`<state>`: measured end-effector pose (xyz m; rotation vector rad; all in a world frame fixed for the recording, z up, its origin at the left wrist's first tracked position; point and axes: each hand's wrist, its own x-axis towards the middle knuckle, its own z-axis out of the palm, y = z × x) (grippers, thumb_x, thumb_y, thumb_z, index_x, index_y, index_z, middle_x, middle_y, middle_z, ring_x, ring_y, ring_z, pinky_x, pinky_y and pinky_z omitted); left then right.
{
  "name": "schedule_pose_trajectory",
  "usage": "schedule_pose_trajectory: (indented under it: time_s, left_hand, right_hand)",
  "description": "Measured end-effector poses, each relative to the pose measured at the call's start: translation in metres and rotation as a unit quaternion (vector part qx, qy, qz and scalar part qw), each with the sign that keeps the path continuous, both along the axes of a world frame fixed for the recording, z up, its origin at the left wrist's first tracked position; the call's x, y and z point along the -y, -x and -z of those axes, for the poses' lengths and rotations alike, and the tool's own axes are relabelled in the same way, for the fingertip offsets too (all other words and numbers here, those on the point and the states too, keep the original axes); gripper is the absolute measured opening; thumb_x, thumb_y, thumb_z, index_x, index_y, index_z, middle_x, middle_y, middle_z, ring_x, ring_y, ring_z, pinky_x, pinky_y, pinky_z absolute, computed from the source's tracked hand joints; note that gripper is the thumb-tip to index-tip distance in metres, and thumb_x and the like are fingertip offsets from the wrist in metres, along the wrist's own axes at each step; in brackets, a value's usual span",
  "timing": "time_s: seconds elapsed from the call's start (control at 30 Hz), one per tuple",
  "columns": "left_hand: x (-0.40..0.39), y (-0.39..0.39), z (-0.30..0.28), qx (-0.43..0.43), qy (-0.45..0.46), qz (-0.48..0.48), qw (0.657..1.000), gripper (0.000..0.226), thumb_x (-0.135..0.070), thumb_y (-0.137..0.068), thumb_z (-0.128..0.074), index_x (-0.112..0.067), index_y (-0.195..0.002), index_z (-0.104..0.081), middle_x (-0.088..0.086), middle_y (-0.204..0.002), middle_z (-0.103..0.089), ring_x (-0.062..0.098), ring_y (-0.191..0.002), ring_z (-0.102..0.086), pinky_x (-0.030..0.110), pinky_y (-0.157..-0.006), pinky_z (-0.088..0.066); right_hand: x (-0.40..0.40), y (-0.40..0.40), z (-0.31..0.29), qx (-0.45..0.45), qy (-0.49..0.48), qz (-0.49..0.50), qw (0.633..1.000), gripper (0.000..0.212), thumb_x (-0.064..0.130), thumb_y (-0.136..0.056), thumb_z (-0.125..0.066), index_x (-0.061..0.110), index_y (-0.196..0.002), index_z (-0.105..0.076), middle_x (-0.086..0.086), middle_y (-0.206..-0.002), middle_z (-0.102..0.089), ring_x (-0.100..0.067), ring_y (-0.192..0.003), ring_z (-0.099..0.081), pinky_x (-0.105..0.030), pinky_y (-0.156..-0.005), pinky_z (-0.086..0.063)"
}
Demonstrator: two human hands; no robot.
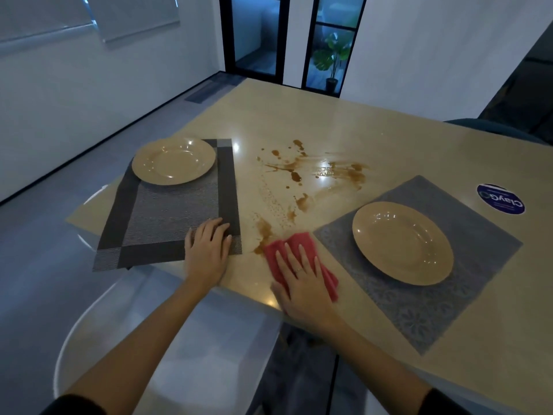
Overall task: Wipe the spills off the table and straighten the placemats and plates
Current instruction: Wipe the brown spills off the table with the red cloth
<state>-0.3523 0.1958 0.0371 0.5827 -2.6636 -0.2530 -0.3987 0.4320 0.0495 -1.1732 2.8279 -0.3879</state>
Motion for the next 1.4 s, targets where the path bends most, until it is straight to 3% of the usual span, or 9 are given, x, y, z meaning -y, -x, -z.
schedule_pose_trajectory:
  time_s: [0.23,0.47,0.63,0.77,0.87,1.03,1.1,1.2,1.4]
  left_hand:
    - [0.004,0.015,0.000,-0.034,-0.032,-0.008,0.999,0.040,-0.037,-0.099,-0.027,-0.021,-0.117,-0.059,-0.004,-0.129,-0.057,0.016,-0.131,-0.044,0.051,-0.114,-0.014]
    - [0.000,0.007,-0.005,-0.143,-0.114,-0.068,0.981,0.037,-0.032,-0.100,-0.027,-0.019,-0.106,-0.061,-0.002,-0.115,-0.062,0.016,-0.117,-0.053,0.047,-0.114,-0.018]
    - [0.002,0.008,-0.005,-0.162,-0.132,-0.070,0.975,0.038,-0.033,-0.099,-0.028,-0.017,-0.104,-0.062,0.000,-0.112,-0.063,0.017,-0.112,-0.054,0.049,-0.112,-0.024]
    - [0.004,0.008,-0.002,-0.148,-0.128,-0.077,0.978,0.043,-0.035,-0.099,-0.024,-0.017,-0.107,-0.062,0.001,-0.113,-0.063,0.017,-0.113,-0.054,0.046,-0.110,-0.024]
    - [0.005,0.010,0.000,-0.147,-0.127,-0.078,0.978,0.043,-0.035,-0.099,-0.024,-0.016,-0.107,-0.062,0.002,-0.113,-0.063,0.018,-0.113,-0.054,0.045,-0.109,-0.024]
    - [0.007,0.012,0.002,-0.116,-0.115,-0.084,0.983,0.035,-0.032,-0.098,-0.029,-0.021,-0.111,-0.060,-0.001,-0.118,-0.062,0.016,-0.119,-0.051,0.050,-0.109,-0.025]
    - [0.008,0.012,0.004,-0.102,-0.123,-0.086,0.983,0.036,-0.031,-0.098,-0.028,-0.021,-0.114,-0.059,-0.001,-0.122,-0.060,0.017,-0.127,-0.048,0.055,-0.112,-0.023]
    - [0.008,0.013,0.006,-0.080,-0.119,-0.086,0.986,0.039,-0.031,-0.096,-0.028,-0.022,-0.118,-0.059,-0.002,-0.124,-0.062,0.016,-0.131,-0.046,0.063,-0.111,-0.022]
    - [0.011,0.014,0.007,-0.029,-0.085,-0.112,0.990,0.030,-0.031,-0.091,-0.049,-0.029,-0.117,-0.064,-0.008,-0.128,-0.061,0.019,-0.133,-0.044,0.066,-0.110,-0.014]
  right_hand:
    - [0.060,0.055,-0.004,0.004,-0.032,0.005,0.999,0.054,0.043,-0.101,-0.020,0.027,-0.151,-0.010,0.004,-0.161,-0.003,-0.024,-0.148,0.006,-0.050,-0.119,-0.001]
    - [0.037,0.040,0.001,0.052,0.097,-0.001,0.994,0.057,0.042,-0.099,-0.011,0.017,-0.148,-0.029,0.001,-0.156,-0.024,-0.022,-0.148,-0.005,-0.031,-0.115,0.010]
    - [0.099,0.034,-0.001,0.114,0.128,-0.049,0.984,0.059,0.044,-0.099,-0.009,0.018,-0.145,-0.036,-0.001,-0.154,-0.032,-0.022,-0.146,-0.014,-0.042,-0.120,-0.002]
    - [0.126,0.075,-0.040,0.336,0.346,0.147,0.864,0.036,0.030,-0.103,-0.030,0.016,-0.128,-0.052,-0.002,-0.104,-0.064,-0.015,-0.098,-0.061,-0.033,-0.092,-0.049]
    - [0.124,0.113,-0.067,0.405,0.505,0.235,0.725,0.036,0.030,-0.102,-0.034,0.012,-0.127,-0.054,-0.008,-0.113,-0.064,-0.024,-0.106,-0.062,-0.036,-0.092,-0.052]
    - [0.111,0.101,-0.077,0.138,0.355,0.132,0.915,0.032,0.024,-0.102,-0.035,0.015,-0.127,-0.051,-0.004,-0.105,-0.062,-0.010,-0.089,-0.061,-0.023,-0.078,-0.048]
    - [0.113,0.080,-0.049,0.137,0.229,0.058,0.962,0.039,0.021,-0.101,-0.035,0.016,-0.139,-0.042,-0.009,-0.133,-0.052,-0.018,-0.122,-0.050,-0.032,-0.104,-0.040]
    - [0.113,0.051,-0.001,0.057,0.044,-0.001,0.997,0.055,0.048,-0.099,-0.011,0.029,-0.151,-0.016,0.002,-0.160,-0.010,-0.019,-0.148,0.000,-0.049,-0.120,-0.001]
    - [0.131,0.098,0.002,0.023,-0.004,-0.022,0.999,0.052,0.047,-0.100,-0.017,0.035,-0.150,-0.011,0.010,-0.160,-0.002,-0.017,-0.148,0.004,-0.050,-0.118,0.005]
